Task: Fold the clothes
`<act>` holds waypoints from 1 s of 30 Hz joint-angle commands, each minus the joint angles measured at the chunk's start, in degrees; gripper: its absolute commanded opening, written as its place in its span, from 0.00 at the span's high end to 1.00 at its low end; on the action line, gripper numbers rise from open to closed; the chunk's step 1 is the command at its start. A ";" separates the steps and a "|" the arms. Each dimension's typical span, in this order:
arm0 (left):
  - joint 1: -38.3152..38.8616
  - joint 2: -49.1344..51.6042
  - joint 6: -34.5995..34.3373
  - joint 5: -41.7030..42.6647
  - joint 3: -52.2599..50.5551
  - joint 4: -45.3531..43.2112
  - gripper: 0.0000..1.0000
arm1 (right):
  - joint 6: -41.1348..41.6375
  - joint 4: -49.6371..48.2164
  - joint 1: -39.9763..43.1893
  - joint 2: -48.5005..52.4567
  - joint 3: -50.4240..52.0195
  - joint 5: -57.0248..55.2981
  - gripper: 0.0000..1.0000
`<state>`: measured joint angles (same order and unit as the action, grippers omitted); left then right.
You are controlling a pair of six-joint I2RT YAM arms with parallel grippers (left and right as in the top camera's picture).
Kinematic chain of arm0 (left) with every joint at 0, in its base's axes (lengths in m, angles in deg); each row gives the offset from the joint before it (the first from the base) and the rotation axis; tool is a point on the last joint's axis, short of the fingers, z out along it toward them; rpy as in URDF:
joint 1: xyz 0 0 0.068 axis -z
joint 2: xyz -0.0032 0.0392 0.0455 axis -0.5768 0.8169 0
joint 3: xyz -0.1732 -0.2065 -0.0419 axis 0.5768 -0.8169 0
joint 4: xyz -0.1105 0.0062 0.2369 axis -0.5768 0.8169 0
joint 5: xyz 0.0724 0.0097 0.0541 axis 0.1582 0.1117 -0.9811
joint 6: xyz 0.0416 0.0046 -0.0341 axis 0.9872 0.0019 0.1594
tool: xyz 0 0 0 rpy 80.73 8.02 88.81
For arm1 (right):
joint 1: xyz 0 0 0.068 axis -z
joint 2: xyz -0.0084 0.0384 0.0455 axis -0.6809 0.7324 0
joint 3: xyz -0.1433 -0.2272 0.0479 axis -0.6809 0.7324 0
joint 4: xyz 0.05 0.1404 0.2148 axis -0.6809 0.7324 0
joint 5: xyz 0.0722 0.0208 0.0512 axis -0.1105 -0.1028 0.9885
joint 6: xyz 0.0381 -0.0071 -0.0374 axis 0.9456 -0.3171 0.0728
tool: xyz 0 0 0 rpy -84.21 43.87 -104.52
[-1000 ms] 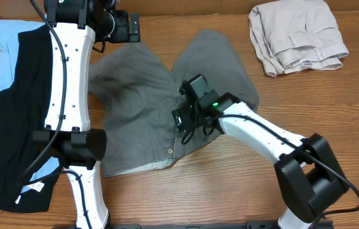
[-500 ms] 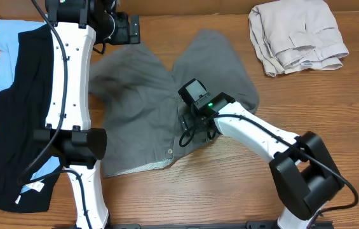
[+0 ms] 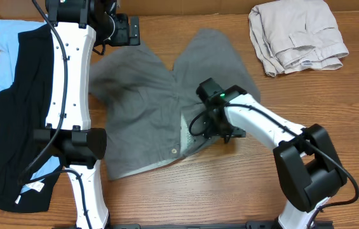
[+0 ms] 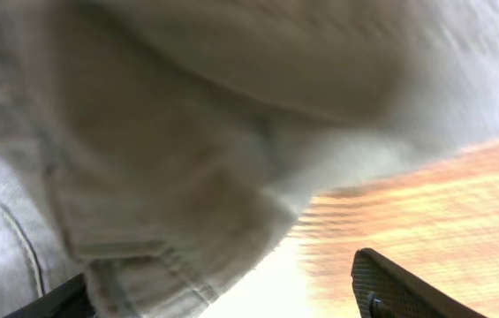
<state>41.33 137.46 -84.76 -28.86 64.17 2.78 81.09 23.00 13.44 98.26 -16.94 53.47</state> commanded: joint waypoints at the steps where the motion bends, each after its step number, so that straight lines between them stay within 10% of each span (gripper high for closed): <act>1: -0.09 0.68 0.48 -0.37 -0.26 0.09 0.00 | 2.82 1.53 3.58 0.61 -0.81 -0.02 0.18; 10: -0.09 0.68 0.48 -0.35 -0.24 -0.22 0.00 | -5.25 4.87 13.44 -3.23 -5.20 9.55 0.17; 30: -0.11 0.68 0.48 -0.37 -0.24 -1.20 0.00 | -14.23 -8.79 -3.89 5.77 -13.84 -1.49 0.17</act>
<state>41.33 137.53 -84.76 -28.88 64.17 1.84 68.13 14.57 9.46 100.18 -30.56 57.43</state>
